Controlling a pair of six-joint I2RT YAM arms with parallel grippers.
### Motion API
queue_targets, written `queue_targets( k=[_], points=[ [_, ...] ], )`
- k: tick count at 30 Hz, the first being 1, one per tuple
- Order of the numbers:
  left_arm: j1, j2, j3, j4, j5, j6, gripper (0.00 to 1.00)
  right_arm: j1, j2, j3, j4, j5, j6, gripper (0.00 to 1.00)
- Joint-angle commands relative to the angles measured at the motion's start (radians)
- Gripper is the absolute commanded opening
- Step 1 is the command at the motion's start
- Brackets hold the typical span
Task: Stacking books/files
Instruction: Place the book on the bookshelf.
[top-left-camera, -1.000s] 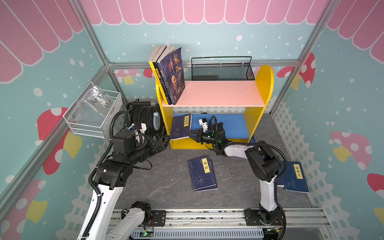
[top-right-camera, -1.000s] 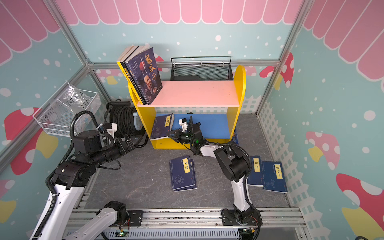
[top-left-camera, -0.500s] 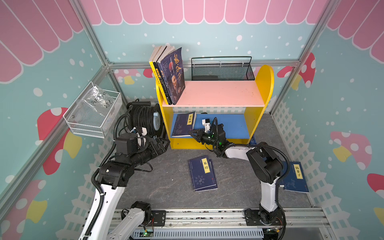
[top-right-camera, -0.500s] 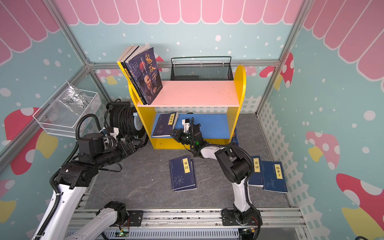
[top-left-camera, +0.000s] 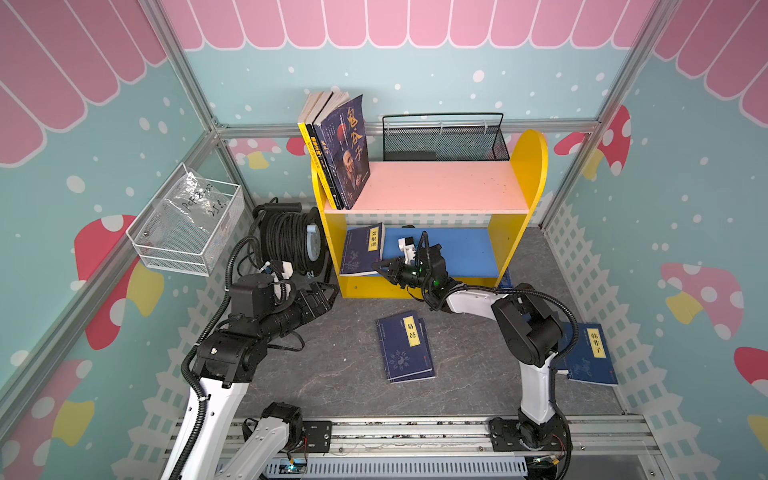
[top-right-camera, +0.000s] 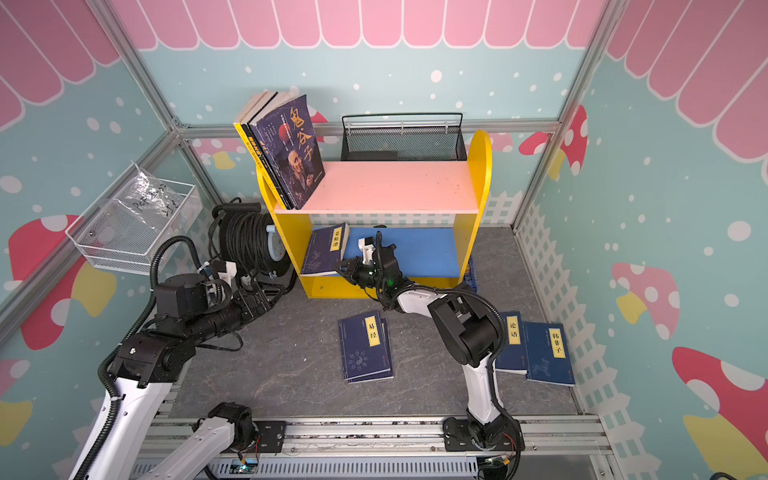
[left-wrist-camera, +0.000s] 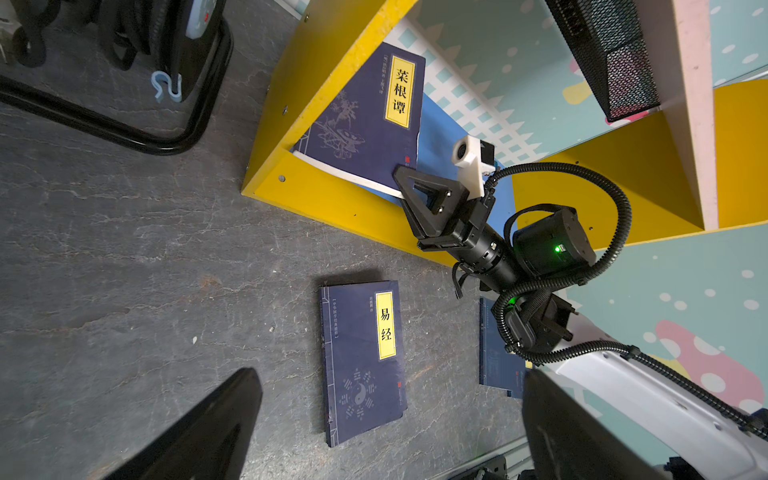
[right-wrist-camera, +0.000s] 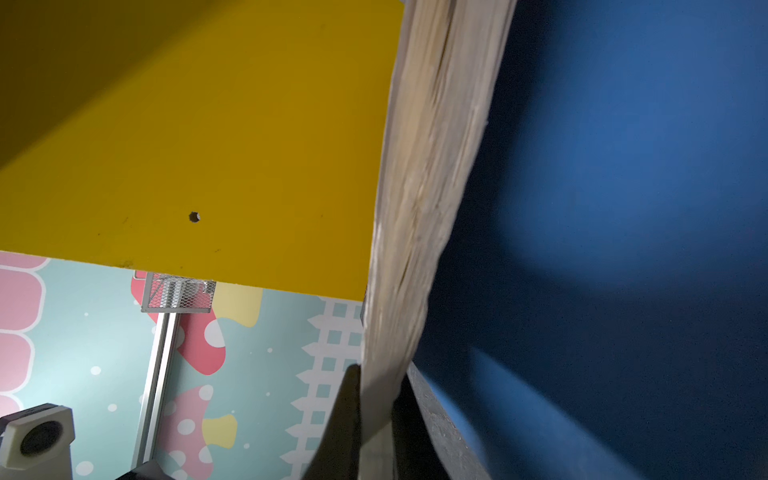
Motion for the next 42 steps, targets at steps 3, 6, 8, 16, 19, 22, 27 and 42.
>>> queue_targets(
  k=[3,6,8,16,19,22,27,42],
  points=[
    [0.009,-0.018,-0.029,-0.015,0.008,-0.026,0.99,-0.019,0.003,0.067,-0.009,0.080,-0.049,0.00],
    [0.009,-0.030,-0.039,-0.013,0.011,-0.035,0.99,-0.019,0.011,0.086,-0.041,0.078,-0.056,0.00],
    [0.009,-0.038,-0.043,-0.014,0.009,-0.036,0.99,-0.021,0.003,0.075,-0.045,0.093,-0.058,0.00],
    [0.009,-0.032,-0.050,-0.012,0.019,-0.031,0.99,-0.022,0.006,0.082,-0.067,0.082,-0.054,0.12],
    [0.009,-0.026,-0.051,-0.006,0.023,-0.029,0.99,-0.022,-0.011,0.066,-0.067,0.096,-0.058,0.18],
    [0.009,-0.024,-0.053,0.000,0.030,-0.028,0.99,-0.022,-0.032,0.063,-0.107,0.117,-0.072,0.21],
    [0.009,-0.025,-0.063,0.009,0.034,-0.030,0.99,-0.022,-0.053,0.064,-0.156,0.151,-0.088,0.28],
    [0.009,-0.031,-0.081,0.025,0.030,-0.034,0.99,-0.001,-0.084,0.125,-0.324,0.226,-0.156,0.56]
  ],
)
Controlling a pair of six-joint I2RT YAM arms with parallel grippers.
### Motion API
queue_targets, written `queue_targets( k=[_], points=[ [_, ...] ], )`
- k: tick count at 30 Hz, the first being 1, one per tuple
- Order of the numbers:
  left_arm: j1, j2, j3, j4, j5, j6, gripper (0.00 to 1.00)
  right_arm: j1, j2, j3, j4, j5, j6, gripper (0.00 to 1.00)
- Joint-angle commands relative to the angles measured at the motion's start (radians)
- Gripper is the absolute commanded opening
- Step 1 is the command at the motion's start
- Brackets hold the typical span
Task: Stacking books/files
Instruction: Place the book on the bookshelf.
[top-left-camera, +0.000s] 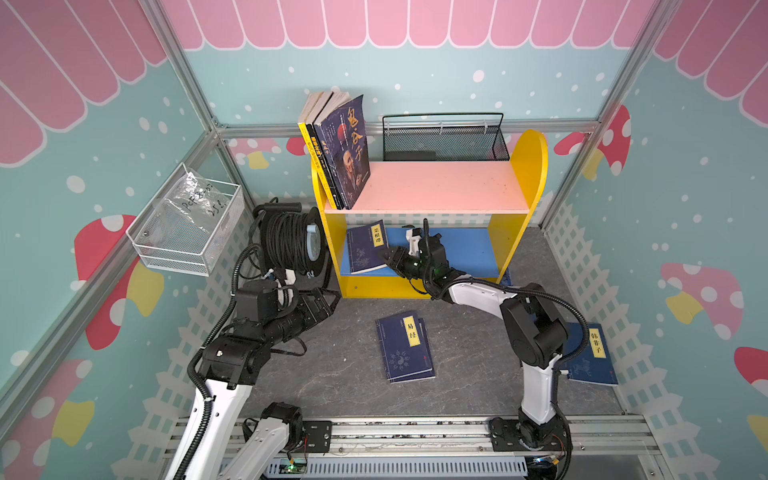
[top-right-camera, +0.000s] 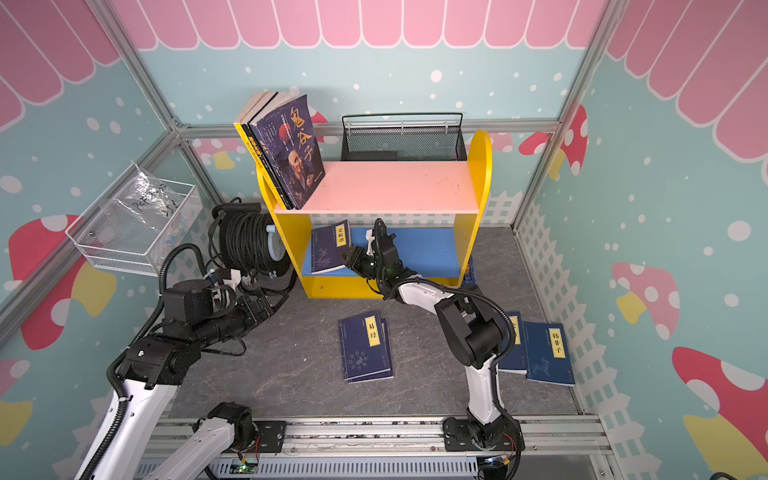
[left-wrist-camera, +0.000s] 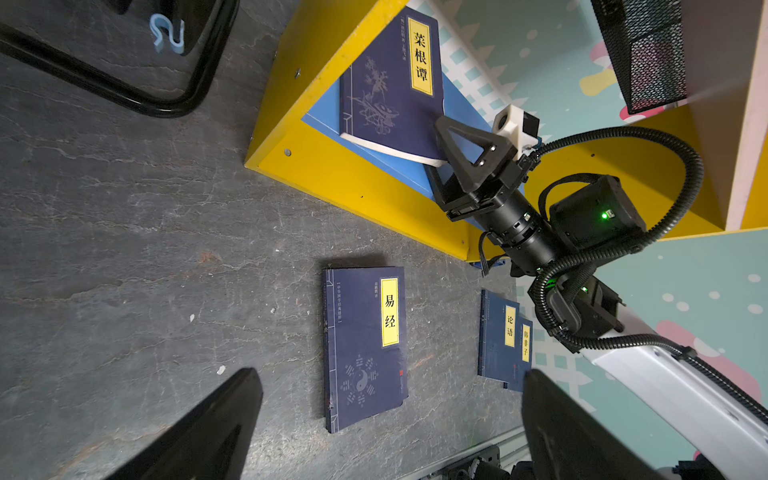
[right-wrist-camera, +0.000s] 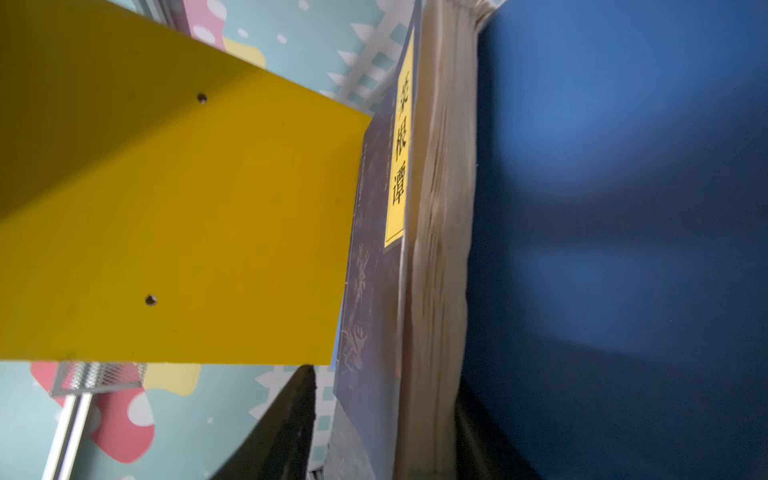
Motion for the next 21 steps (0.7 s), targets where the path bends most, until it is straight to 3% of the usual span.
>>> queue_targets(
  k=[1,4,12,21],
  points=[
    [0.005,-0.008,-0.008,0.011,0.008,-0.004,0.99,0.014,-0.044,0.025,-0.073,0.049,-0.038,0.59],
    [0.005,-0.008,-0.010,0.011,0.010,-0.004,0.99,0.021,-0.052,0.044,-0.130,0.064,-0.065,0.61],
    [0.005,-0.008,-0.016,0.014,0.020,-0.007,0.99,0.057,-0.054,0.059,-0.169,0.090,-0.068,0.37],
    [0.005,-0.034,-0.035,0.014,0.030,-0.014,0.98,0.080,-0.042,0.078,-0.167,0.144,-0.067,0.27]
  ],
)
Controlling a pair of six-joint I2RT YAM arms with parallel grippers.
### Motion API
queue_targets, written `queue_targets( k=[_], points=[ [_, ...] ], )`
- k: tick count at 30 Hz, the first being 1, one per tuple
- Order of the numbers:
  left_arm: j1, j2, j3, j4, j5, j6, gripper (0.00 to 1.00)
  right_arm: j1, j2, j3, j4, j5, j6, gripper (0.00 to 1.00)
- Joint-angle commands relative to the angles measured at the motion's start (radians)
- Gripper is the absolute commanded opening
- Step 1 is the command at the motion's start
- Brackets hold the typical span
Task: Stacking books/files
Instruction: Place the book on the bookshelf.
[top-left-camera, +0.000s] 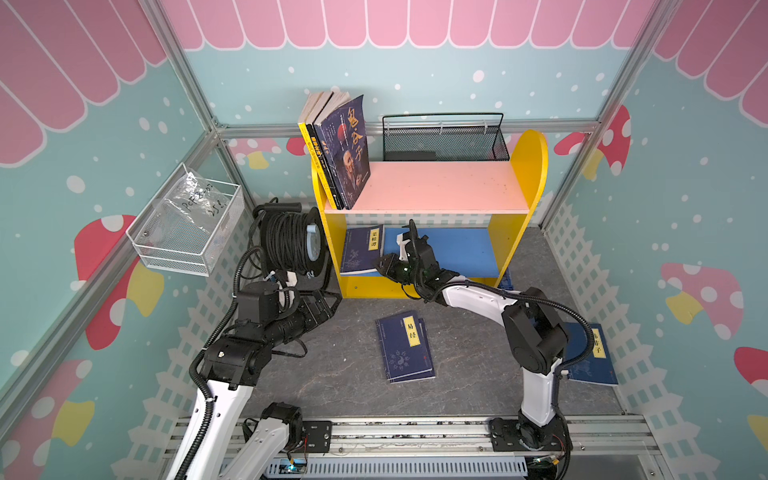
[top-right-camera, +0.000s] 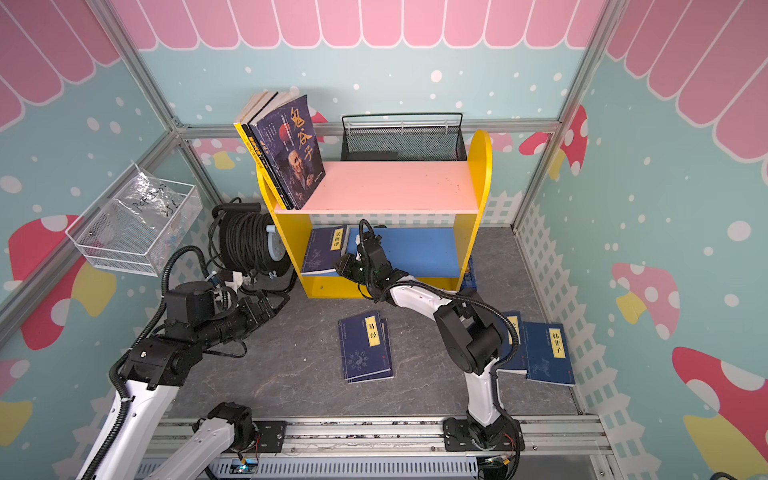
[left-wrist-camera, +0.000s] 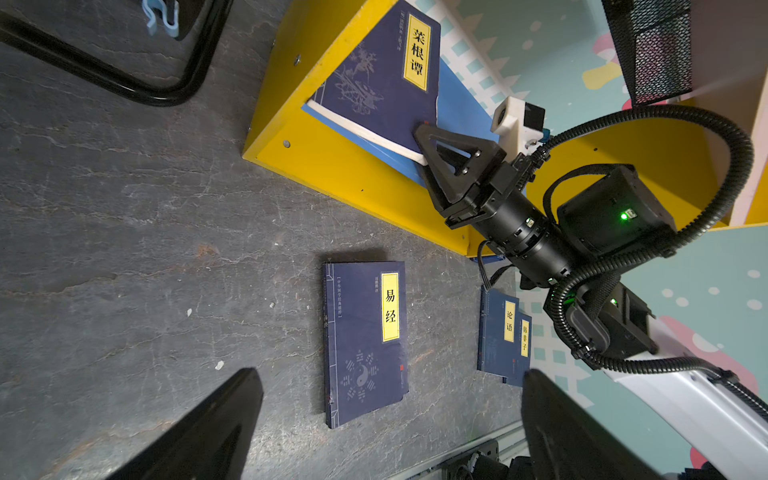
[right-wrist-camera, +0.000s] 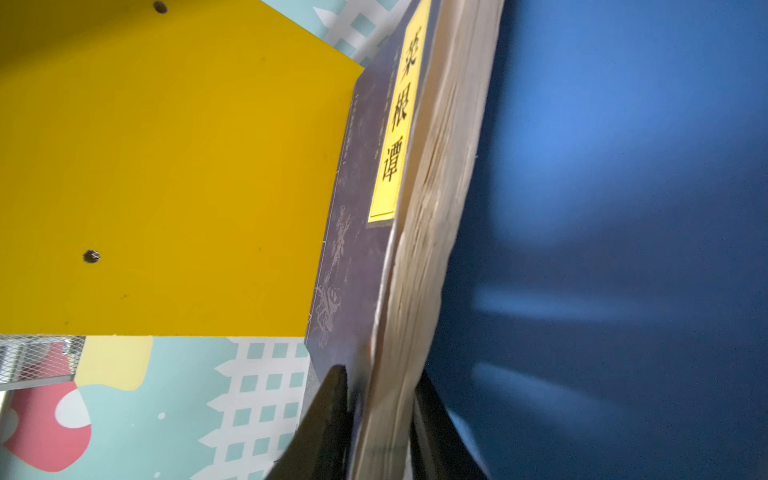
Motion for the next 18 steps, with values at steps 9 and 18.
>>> queue_targets(
  k=[9,18],
  points=[
    [0.005,-0.037,-0.018,0.002,0.016,-0.013,0.99,0.007,-0.027,0.025,-0.001,0.045,-0.024,0.43],
    [0.005,-0.032,-0.022,0.003,0.014,-0.014,0.99,0.018,-0.019,0.054,-0.054,0.034,-0.057,0.42]
  ],
)
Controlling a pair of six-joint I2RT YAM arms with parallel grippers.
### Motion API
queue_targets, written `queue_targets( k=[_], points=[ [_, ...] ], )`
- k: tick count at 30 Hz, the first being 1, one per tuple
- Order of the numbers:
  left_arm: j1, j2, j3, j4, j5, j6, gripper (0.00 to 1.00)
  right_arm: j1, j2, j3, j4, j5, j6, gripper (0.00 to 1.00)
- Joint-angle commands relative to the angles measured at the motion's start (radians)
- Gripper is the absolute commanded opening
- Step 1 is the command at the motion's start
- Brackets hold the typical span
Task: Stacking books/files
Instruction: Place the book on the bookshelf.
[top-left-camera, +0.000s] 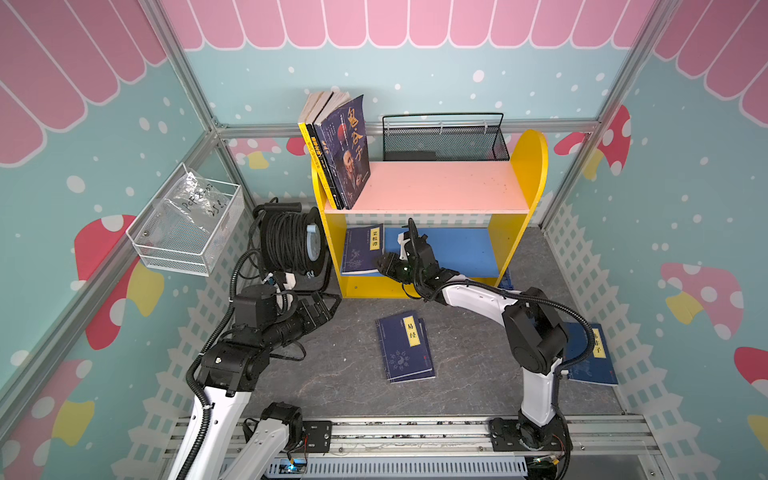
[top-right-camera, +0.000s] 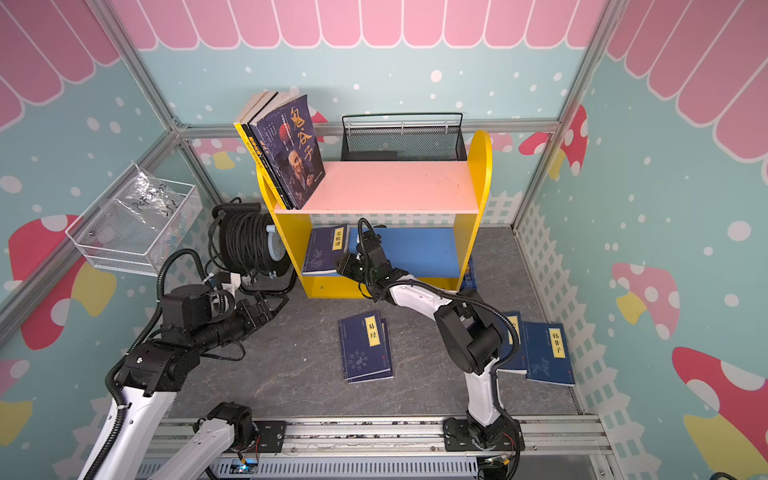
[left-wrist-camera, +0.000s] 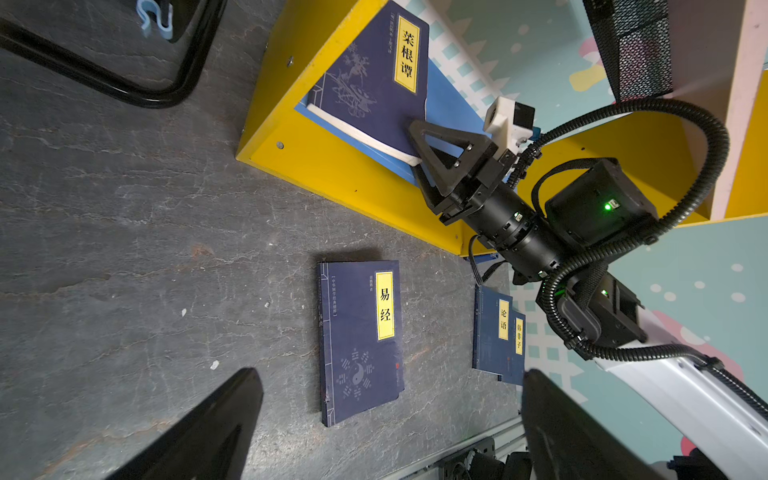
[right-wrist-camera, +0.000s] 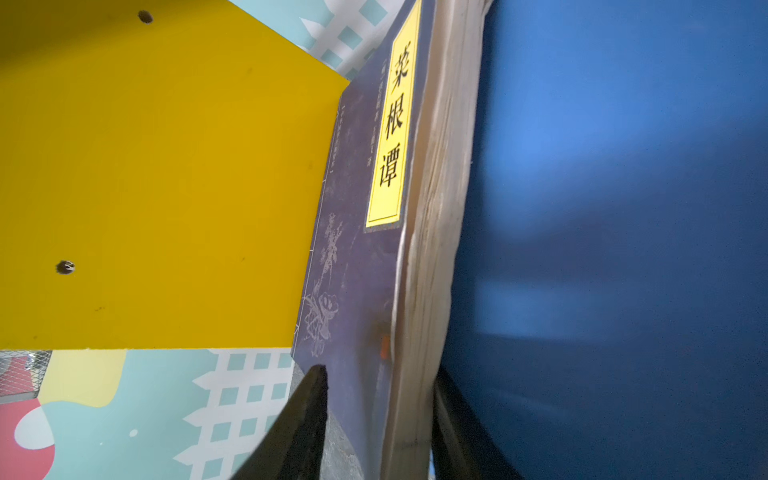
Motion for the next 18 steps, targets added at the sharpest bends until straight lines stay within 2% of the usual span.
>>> queue_targets(
  k=[1,8,18],
  points=[
    [0.005,-0.008,-0.015,0.003,0.007,-0.009,0.98,0.017,-0.014,0.046,-0.016,-0.006,-0.022,0.42],
    [0.006,-0.011,-0.020,0.003,0.005,-0.012,0.98,0.026,0.009,0.086,-0.049,-0.013,-0.042,0.42],
    [0.005,-0.009,-0.030,0.007,0.002,-0.009,0.99,0.035,0.005,0.125,-0.142,0.030,-0.066,0.66]
  ],
)
